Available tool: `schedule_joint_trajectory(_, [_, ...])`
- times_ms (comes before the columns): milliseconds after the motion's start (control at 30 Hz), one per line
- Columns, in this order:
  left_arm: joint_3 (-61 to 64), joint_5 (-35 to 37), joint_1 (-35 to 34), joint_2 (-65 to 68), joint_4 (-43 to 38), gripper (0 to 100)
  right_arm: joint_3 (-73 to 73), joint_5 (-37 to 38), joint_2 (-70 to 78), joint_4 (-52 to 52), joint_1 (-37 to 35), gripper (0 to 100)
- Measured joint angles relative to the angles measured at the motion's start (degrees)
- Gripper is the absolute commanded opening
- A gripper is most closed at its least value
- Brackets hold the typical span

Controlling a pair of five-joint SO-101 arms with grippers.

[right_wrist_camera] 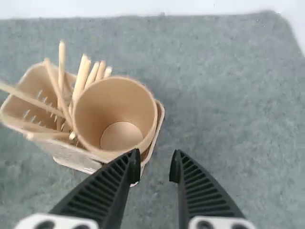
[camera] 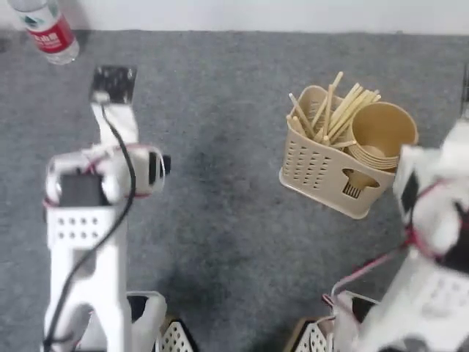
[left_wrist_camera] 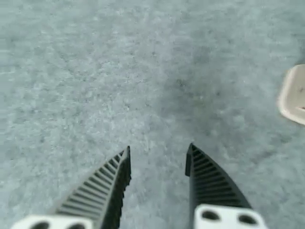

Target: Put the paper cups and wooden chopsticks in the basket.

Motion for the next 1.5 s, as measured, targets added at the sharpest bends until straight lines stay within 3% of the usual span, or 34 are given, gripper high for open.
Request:
schedule_joint_trajectory(100, [12.0,0.0,0.1,-7.9,-6.9,18,-1.1,0.0,6.2,0.0,-0.5,12.7])
schedule_joint_trajectory(233, [19.3,1.4,-0.3,-16.3,-9.1,18,-1.2,0.0,13.5,0.0,-1.1,12.7])
schedule_joint_trajectory(533, [33.1,4.7,-0.4,-18.6,-21.6,18,-1.2,0.1,30.2,0.0,-0.9,12.4])
schedule_joint_trajectory(667, [35.4,4.9,-0.4,-18.5,-23.4,18,-1.5,0.1,36.0,0.0,-0.9,11.9])
schedule_joint_trajectory(767, [36.9,5.1,-0.4,-18.5,-23.7,18,-2.6,0.1,37.6,0.0,-0.9,0.0])
schedule_joint_trajectory(933, [38.6,5.1,-0.4,-18.5,-24.1,18,-3.9,0.0,39.6,0.0,-0.7,0.7])
schedule_joint_trajectory(1500, [41.5,5.1,-0.4,-18.5,-27.5,18,-4.0,12.8,39.8,0.0,-22.9,0.7])
